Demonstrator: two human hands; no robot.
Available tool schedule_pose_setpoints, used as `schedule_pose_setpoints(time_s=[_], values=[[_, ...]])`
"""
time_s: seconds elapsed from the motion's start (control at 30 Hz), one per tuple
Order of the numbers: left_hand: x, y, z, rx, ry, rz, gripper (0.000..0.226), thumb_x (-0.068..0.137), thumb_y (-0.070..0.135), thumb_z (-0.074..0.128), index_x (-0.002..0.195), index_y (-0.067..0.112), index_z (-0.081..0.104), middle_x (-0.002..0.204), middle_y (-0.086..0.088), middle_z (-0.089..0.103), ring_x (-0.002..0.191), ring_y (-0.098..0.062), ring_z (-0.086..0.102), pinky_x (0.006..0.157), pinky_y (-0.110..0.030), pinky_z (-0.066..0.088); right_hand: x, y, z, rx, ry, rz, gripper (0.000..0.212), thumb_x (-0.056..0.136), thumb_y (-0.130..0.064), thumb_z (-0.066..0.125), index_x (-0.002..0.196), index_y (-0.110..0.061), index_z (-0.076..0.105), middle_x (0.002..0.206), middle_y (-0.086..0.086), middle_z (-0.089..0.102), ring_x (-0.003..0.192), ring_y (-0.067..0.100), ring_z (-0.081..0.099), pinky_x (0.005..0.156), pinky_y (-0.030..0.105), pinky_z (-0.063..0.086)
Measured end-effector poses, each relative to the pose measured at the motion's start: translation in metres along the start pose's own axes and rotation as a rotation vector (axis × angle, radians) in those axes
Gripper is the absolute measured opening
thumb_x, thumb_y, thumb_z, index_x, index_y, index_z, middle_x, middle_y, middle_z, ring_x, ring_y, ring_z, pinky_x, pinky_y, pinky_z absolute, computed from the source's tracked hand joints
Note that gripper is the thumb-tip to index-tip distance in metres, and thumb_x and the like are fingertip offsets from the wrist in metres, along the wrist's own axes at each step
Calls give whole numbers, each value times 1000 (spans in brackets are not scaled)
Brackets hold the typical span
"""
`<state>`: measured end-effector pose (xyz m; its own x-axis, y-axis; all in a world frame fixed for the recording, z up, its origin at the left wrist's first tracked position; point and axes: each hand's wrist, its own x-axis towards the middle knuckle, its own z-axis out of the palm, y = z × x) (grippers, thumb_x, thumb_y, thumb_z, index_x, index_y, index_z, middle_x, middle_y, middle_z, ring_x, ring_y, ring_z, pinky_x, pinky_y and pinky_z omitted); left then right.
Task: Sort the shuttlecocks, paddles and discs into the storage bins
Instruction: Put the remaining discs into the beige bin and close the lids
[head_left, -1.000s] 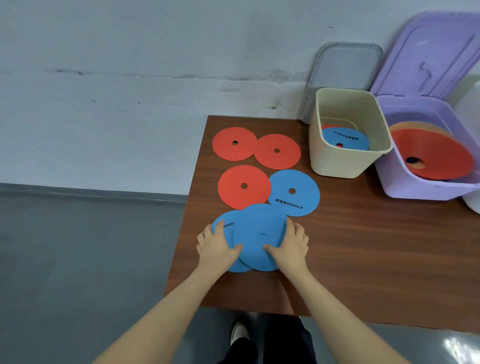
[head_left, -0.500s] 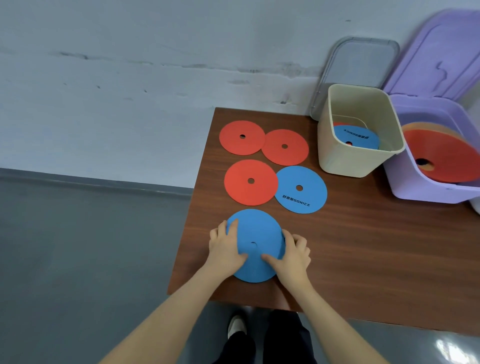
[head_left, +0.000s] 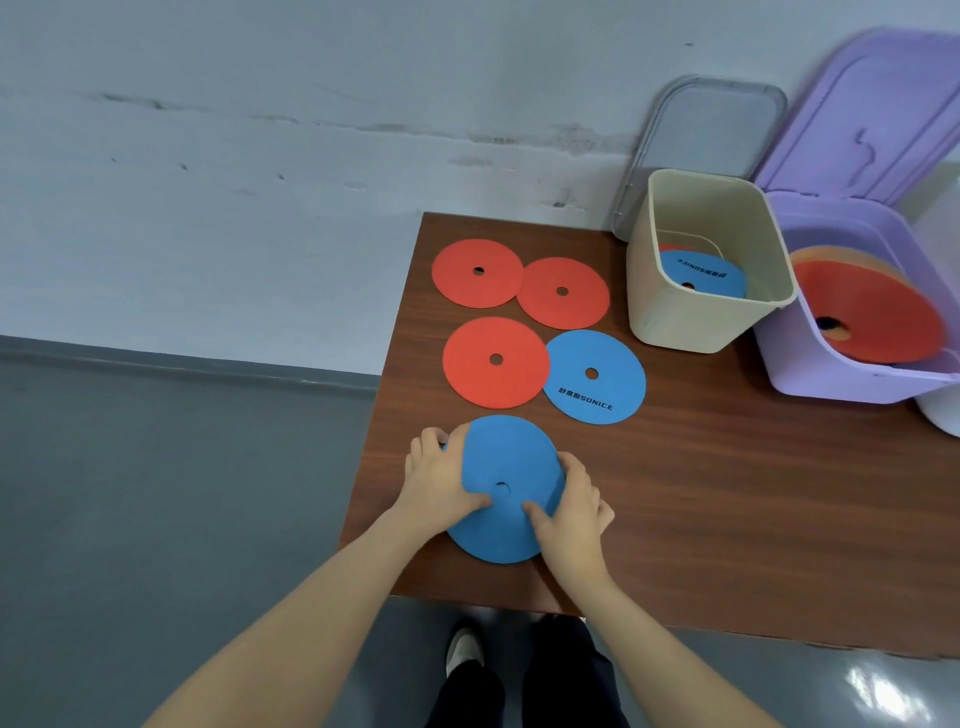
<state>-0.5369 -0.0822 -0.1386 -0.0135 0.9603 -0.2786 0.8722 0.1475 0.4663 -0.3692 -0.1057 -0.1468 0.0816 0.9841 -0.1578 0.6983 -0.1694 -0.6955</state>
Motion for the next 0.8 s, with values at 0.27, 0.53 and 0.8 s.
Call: schedule_pose_setpoints(time_s=[0.27, 0.53, 0.8], values=[[5, 12, -3, -186, 24, 74, 91, 67, 35, 77, 142, 24, 27, 108, 2, 20, 100, -18, 40, 90, -32, 46, 0, 6, -21, -3, 63, -156, 62, 82, -11, 65, 137, -18, 38, 124, -7, 46, 118, 12, 39, 94, 22, 14], [44, 69, -41, -177, 229, 192, 85, 74, 25, 73, 145, 19, 25, 107, 0, 17, 104, -18, 31, 96, -25, 34, 57, -14, -72, -2, 188, -264, 58, 83, -10, 64, 136, -13, 40, 127, 1, 49, 118, 18, 41, 88, 23, 17], [124, 174, -95, -171, 393, 358, 86, 73, 22, 73, 145, 15, 27, 106, -2, 19, 101, -19, 30, 95, -23, 30, 154, -34, -175, 22, 373, -404, 60, 77, -23, 57, 133, -7, 45, 124, 11, 54, 115, 29, 46, 91, 24, 21]])
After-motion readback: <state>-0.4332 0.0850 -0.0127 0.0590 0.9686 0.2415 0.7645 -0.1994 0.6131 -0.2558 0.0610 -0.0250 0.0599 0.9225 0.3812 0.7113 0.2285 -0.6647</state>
